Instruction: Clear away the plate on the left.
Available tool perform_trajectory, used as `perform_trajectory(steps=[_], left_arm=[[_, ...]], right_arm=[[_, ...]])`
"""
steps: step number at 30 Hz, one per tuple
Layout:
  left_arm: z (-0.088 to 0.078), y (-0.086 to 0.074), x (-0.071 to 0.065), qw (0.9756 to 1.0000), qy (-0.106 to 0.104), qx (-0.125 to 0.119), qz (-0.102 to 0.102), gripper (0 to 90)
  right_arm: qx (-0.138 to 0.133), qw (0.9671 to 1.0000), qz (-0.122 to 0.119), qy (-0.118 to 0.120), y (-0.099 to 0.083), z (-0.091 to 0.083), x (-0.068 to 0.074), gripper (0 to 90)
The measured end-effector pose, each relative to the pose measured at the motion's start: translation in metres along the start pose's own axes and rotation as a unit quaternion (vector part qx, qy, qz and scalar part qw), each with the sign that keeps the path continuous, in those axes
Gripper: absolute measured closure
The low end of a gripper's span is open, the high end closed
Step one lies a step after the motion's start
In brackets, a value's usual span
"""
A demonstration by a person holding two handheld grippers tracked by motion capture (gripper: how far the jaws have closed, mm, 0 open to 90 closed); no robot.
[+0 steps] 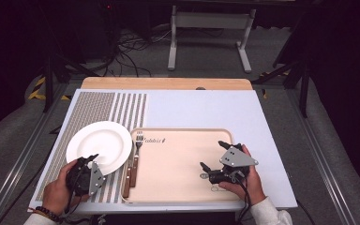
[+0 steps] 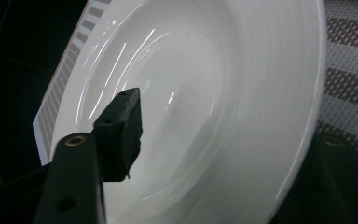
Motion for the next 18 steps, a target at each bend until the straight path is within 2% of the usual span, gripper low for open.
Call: perform_trajectory(steps=[2, 3, 6, 9, 14, 18], left_arm=[[0.0013, 0.0027, -0.003, 1.0, -0.006, 0.003, 0.005, 60.4], [0.0017, 0.0038, -0.005, 0.9997, -0.013, 0.007, 0.018, 60.4], [0.004, 0.0059, -0.0084, 0.9992, -0.015, 0.015, 0.032, 75.2], [0.0045, 0.0082, -0.0082, 0.9984, -0.007, 0.022, 0.051, 77.3], [0.0052, 0.0102, -0.0071, 0.9948, 0.015, 0.036, 0.094, 81.4], [0.0051, 0.0126, -0.0063, 0.9939, 0.02, 0.036, 0.103, 82.8]], right_arm=[[0.001, 1.0, -0.003, -0.002, -0.0001, -0.0001, 0.0004, 8.7], [0.001, 1.0, -0.002, -0.001, -0.0002, 0.0, 0.0006, 8.7], [0.003, 1.0, -0.005, -0.001, -0.0008, 0.0002, 0.0008, 8.7], [0.003, 1.0, -0.004, -0.002, -0.0013, -0.0005, 0.0004, 8.7], [0.004, 1.0, -0.005, -0.002, -0.0019, -0.0008, 0.0006, 8.7], [0.004, 1.0, -0.007, -0.003, -0.0017, -0.0013, 0.0005, 8.7]])
Point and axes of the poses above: each handheld gripper's, and its own axes: z roughly forward along the jaws, y roughly out of its top, x roughly to its left, the point moved 10 cm from there along z, roughly forward along the jaws, and after that the axes turned 7 degrees about z, right-handed, at the moved point
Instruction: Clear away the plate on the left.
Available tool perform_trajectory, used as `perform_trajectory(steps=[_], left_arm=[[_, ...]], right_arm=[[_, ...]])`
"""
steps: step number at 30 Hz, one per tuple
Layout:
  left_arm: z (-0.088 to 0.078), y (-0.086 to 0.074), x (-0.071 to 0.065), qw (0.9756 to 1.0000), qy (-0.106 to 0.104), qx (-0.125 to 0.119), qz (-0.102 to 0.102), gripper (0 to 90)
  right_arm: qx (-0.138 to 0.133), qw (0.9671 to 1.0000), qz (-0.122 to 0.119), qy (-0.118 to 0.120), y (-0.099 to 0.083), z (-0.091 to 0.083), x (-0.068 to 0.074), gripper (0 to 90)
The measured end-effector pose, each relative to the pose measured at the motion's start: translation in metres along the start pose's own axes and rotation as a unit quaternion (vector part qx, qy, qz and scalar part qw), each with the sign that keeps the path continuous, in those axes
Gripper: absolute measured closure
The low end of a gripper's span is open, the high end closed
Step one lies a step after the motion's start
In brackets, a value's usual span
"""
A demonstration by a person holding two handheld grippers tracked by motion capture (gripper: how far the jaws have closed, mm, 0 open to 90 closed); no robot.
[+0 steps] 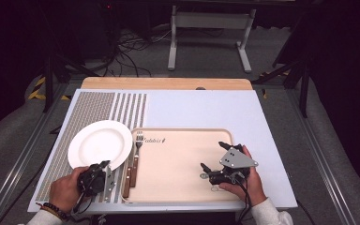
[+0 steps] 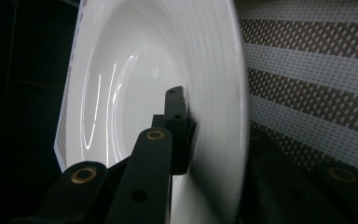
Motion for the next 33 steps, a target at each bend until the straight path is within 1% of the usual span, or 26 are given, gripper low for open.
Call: perform_trajectory(steps=[2, 4, 5, 6, 8, 9, 12, 14, 15, 16, 20, 22, 24, 25, 26, 29, 30, 33], left_arm=[[-0.001, 0.001, 0.001, 1.0, 0.003, -0.001, -0.003, 83.3], [-0.002, 0.002, 0.002, 0.9998, 0.0, -0.01, -0.016, 83.5], [-0.003, 0.002, 0.002, 0.9998, 0.003, -0.008, -0.016, 83.5], [-0.003, 0.002, 0.002, 1.0, 0.002, -0.006, -0.007, 83.4], [-0.004, 0.003, 0.0, 0.9999, 0.008, -0.006, -0.009, 83.4], [-0.004, 0.003, 0.001, 0.9999, 0.006, -0.007, -0.007, 83.2], [-0.005, 0.003, 0.002, 0.9998, 0.008, -0.01, -0.016, 83.1], [-0.007, 0.002, 0.005, 0.9996, 0.013, -0.01, -0.023, 83.2], [-0.007, 0.002, 0.005, 0.9995, 0.011, -0.013, -0.028, 83.2], [-0.008, 0.002, 0.007, 0.9994, 0.016, -0.012, -0.028, 83.5], [-0.009, 0.001, 0.011, 0.9992, 0.023, -0.013, -0.032, 83.3], [-0.009, 0.001, 0.014, 0.999, 0.026, -0.014, -0.033, 83.4], [-0.01, 0.001, 0.017, 0.9987, 0.029, -0.015, -0.038, 83.3], [-0.011, 0.0, 0.02, 0.9985, 0.034, -0.016, -0.041, 83.4], [-0.011, 0.0, 0.02, 0.9985, 0.034, -0.016, -0.041, 83.3], [-0.014, 0.001, 0.027, 0.9979, 0.046, -0.018, -0.042, 83.3], [-0.015, 0.002, 0.03, 0.9975, 0.05, -0.019, -0.045, 83.3], [-0.017, 0.004, 0.036, 0.997, 0.057, -0.024, -0.047, 83.3]], right_arm=[[-0.001, 1.0, 0.001, -0.002, 0.0, 0.0, -0.001, 8.7], [-0.001, 1.0, 0.0, -0.002, 0.0, 0.0, -0.001, 8.7], [-0.001, 1.0, 0.0, -0.002, 0.0, 0.0, -0.001, 8.7], [0.0, 1.0, 0.0, -0.002, 0.0, 0.0, -0.001, 8.7], [0.0, 1.0, 0.0, -0.002, 0.0, 0.0, -0.001, 8.7], [0.0, 1.0, 0.0, -0.002, 0.0, 0.0, -0.001, 8.7], [0.0, 1.0, -0.001, -0.002, 0.0, 0.0, 0.0, 8.7], [-0.001, 1.0, 0.0, -0.002, 0.0, 0.0, 0.0, 8.7], [-0.001, 1.0, -0.001, -0.002, 0.0, 0.0, 0.0, 8.7], [-0.001, 1.0, -0.001, -0.003, 0.0, 0.0, -0.001, 8.7], [-0.005, 1.0, 0.0, -0.006, 0.002, -0.001, -0.002, 8.7], [-0.007, 1.0, 0.001, -0.007, 0.002, -0.002, -0.003, 8.7], [-0.009, 0.9999, 0.0, -0.008, 0.003, -0.002, -0.004, 8.7], [-0.011, 0.9999, 0.001, -0.01, 0.003, -0.002, -0.004, 8.7], [-0.011, 0.9999, 0.001, -0.01, 0.003, -0.002, -0.004, 8.7], [-0.016, 0.9998, 0.003, -0.013, 0.005, -0.005, -0.006, 8.7], [-0.017, 0.9997, 0.004, -0.014, 0.005, -0.005, -0.007, 8.7], [-0.018, 0.9997, 0.003, -0.017, 0.005, -0.006, -0.008, 8.7]])
Point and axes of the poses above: each handheld gripper's, and its own axes: z roughly forward along the jaws, y roughly out of its top, x roughly to its left, the point moved 10 cm from there along z, roughly forward along the jaws, and after that the axes turned 7 degrees about z, right-handed, at the moved point
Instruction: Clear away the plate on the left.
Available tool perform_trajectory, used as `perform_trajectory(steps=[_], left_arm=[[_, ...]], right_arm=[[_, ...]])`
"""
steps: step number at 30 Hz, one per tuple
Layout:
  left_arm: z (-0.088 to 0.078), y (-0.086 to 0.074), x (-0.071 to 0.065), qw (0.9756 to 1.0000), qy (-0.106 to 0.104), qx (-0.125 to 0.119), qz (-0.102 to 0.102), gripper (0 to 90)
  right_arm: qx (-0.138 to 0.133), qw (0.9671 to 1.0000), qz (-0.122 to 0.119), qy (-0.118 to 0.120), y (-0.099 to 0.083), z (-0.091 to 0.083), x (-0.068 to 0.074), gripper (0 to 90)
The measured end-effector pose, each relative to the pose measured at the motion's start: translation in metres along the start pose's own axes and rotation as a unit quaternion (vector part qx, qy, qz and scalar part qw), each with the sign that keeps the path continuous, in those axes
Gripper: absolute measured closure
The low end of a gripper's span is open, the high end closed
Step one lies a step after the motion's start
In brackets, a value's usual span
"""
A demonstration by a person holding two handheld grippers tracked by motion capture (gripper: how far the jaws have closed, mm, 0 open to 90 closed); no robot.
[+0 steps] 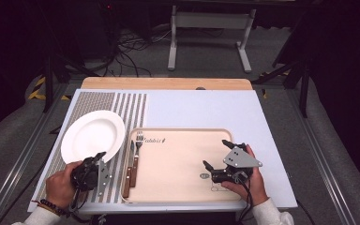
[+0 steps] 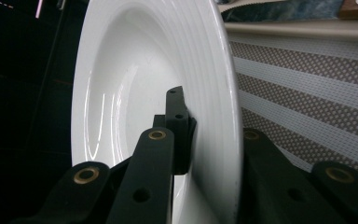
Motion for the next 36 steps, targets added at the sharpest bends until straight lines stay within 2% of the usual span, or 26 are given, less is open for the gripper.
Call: perform_trajectory(steps=[6, 8, 16, 26, 36], left_arm=[[-0.001, 0.005, 0.009, 0.9999, 0.01, -0.006, -0.001, 83.2], [-0.002, 0.009, 0.012, 0.9998, 0.014, -0.015, -0.008, 83.3], [-0.006, 0.024, 0.021, 0.999, 0.025, -0.035, -0.009, 83.3], [-0.007, 0.045, 0.026, 0.998, 0.031, -0.054, -0.003, 83.1], [-0.007, 0.066, 0.026, 0.9967, 0.028, -0.076, 0.007, 83.1]], right_arm=[[0.0, 1.0, 0.002, -0.002, -0.001, -0.001, -0.001, 8.7], [0.0, 1.0, 0.003, -0.003, -0.001, -0.001, -0.001, 8.7], [-0.002, 1.0, 0.004, -0.004, 0.0, -0.002, -0.001, 8.7], [-0.002, 1.0, 0.003, -0.006, 0.0, -0.003, -0.002, 8.7], [-0.004, 0.9999, 0.004, -0.008, 0.0, -0.004, -0.004, 8.7]])
Point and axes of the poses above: each handheld gripper's, and its own axes: z roughly forward along the jaws, y roughly out of its top, x roughly to its left, the point moved 10 cm from there along z, roughly forward along the jaws, and after that the axes turned 7 degrees about z, right-handed, at the moved point
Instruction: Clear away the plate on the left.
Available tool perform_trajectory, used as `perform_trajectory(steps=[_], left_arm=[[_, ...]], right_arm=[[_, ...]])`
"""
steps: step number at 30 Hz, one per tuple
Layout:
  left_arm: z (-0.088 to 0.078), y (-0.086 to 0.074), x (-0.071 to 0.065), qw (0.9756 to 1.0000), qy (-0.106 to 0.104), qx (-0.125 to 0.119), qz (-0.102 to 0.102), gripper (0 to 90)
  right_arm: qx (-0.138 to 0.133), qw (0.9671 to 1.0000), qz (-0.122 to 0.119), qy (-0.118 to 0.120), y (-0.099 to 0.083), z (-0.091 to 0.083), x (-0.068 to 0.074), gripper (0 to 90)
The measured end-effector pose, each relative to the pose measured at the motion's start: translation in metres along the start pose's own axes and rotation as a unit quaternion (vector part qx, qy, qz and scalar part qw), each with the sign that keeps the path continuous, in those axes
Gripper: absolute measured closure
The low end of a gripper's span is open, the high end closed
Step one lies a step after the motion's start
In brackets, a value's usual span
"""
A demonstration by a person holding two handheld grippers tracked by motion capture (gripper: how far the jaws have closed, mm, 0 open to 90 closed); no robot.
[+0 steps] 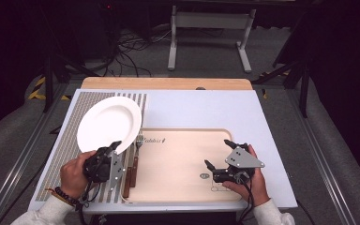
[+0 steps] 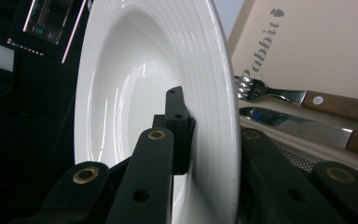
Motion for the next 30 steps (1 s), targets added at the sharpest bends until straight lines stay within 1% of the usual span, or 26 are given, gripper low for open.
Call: perform_trajectory(steps=[7, 15, 20, 23, 24, 26, 28, 29, 30], left_arm=[[0.002, 0.01, -0.004, 0.9999, -0.005, -0.008, 0.006, 83.0], [0.007, 0.025, -0.012, 0.9995, -0.013, -0.017, 0.022, 82.9], [0.011, 0.038, -0.02, 0.9987, -0.023, -0.029, 0.035, 82.8], [0.013, 0.046, -0.026, 0.9979, -0.03, -0.035, 0.046, 82.8], [0.013, 0.046, -0.026, 0.9979, -0.03, -0.035, 0.046, 82.8], [0.015, 0.051, -0.03, 0.9973, -0.035, -0.038, 0.053, 82.8], [0.017, 0.055, -0.034, 0.9969, -0.039, -0.042, 0.054, 82.8], [0.017, 0.058, -0.036, 0.9964, -0.04, -0.044, 0.061, 82.8], [0.018, 0.062, -0.038, 0.996, -0.045, -0.048, 0.061, 82.7]], right_arm=[[-0.002, 1.0, 0.001, -0.002, 0.001, -0.001, -0.001, 8.7], [-0.003, 1.0, 0.002, -0.002, 0.001, -0.001, -0.001, 8.7], [-0.003, 1.0, 0.002, -0.003, 0.001, -0.002, -0.001, 8.7], [-0.003, 1.0, 0.004, -0.002, 0.0, -0.003, -0.002, 8.7], [-0.003, 1.0, 0.004, -0.002, 0.0, -0.003, -0.002, 8.7], [-0.003, 1.0, 0.004, -0.003, 0.0, -0.003, -0.002, 8.7], [-0.004, 1.0, 0.006, -0.005, 0.0, -0.004, -0.003, 8.7], [-0.005, 1.0, 0.006, -0.005, 0.001, -0.004, -0.003, 8.7], [-0.006, 0.9999, 0.006, -0.006, 0.001, -0.004, -0.004, 8.7]])
Point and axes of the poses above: each handheld gripper's, and its own axes: z roughly forward along the jaws, y roughly out of its top, x roughly to its left, the point moved 10 cm from there along z, roughly forward along the jaws, and after that the axes turned 7 degrees about z, right-handed, at the moved point
